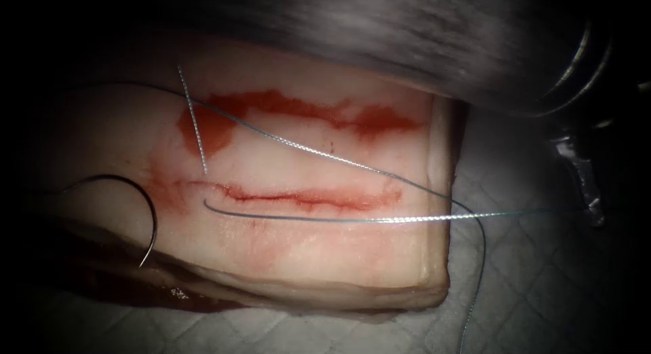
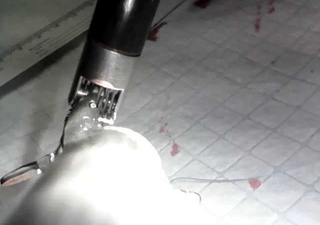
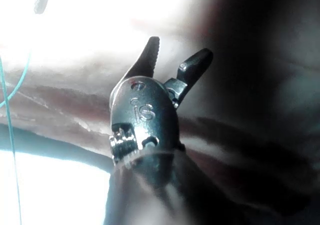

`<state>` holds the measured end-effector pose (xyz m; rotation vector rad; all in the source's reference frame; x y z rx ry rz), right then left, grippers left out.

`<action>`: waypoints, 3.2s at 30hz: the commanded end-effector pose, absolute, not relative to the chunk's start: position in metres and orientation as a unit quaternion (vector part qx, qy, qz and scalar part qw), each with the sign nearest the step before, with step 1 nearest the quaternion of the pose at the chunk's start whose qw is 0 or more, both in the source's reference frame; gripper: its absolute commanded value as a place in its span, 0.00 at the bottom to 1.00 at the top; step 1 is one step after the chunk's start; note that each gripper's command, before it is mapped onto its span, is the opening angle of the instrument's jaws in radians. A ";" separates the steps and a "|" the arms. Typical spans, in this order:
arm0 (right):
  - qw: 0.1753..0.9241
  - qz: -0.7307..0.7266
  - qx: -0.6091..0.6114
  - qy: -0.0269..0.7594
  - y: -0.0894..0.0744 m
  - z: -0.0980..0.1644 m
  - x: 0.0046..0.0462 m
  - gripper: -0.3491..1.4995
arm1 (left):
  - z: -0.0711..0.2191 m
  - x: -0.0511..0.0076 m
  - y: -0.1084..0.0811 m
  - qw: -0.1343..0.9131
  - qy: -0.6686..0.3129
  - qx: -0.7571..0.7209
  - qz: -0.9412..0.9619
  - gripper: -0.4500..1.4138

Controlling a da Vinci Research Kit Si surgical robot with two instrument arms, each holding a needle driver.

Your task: Wound Closure

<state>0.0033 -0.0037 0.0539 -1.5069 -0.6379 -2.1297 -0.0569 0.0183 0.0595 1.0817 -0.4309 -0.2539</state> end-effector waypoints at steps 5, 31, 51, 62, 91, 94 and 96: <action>0.227 -0.771 -0.548 -0.233 -0.004 0.055 0.0043 0.68 | 0.060 -0.0582 0.019 0.830 -0.204 0.505 -0.120 0.67; 0.229 -0.770 -0.548 -0.233 -0.004 0.055 0.0045 0.63 | 0.063 -0.0589 0.017 0.816 -0.166 0.538 -0.127 0.00; 0.257 -0.732 -0.573 -0.262 -0.002 0.051 0.0070 0.33 | 0.055 -0.0293 0.020 0.795 -0.273 0.430 -0.331 0.00; 0.245 -0.660 -0.691 -0.162 -0.004 0.044 0.0130 0.07 | 0.062 -0.0213 0.021 0.657 -0.386 0.397 -0.512 0.00; 0.176 -0.709 -0.681 -0.039 -0.012 0.056 0.0407 0.00 | 0.061 -0.0229 0.025 0.417 -0.720 0.184 -0.524 0.00; 0.152 -0.704 -0.693 -0.025 -0.013 0.057 0.0426 0.00 | 0.062 -0.0233 0.025 0.416 -0.718 0.173 -0.531 0.00; 0.135 -0.701 -0.701 -0.011 -0.014 0.058 0.0440 0.00 | 0.063 -0.0232 0.026 0.416 -0.717 0.166 -0.533 0.00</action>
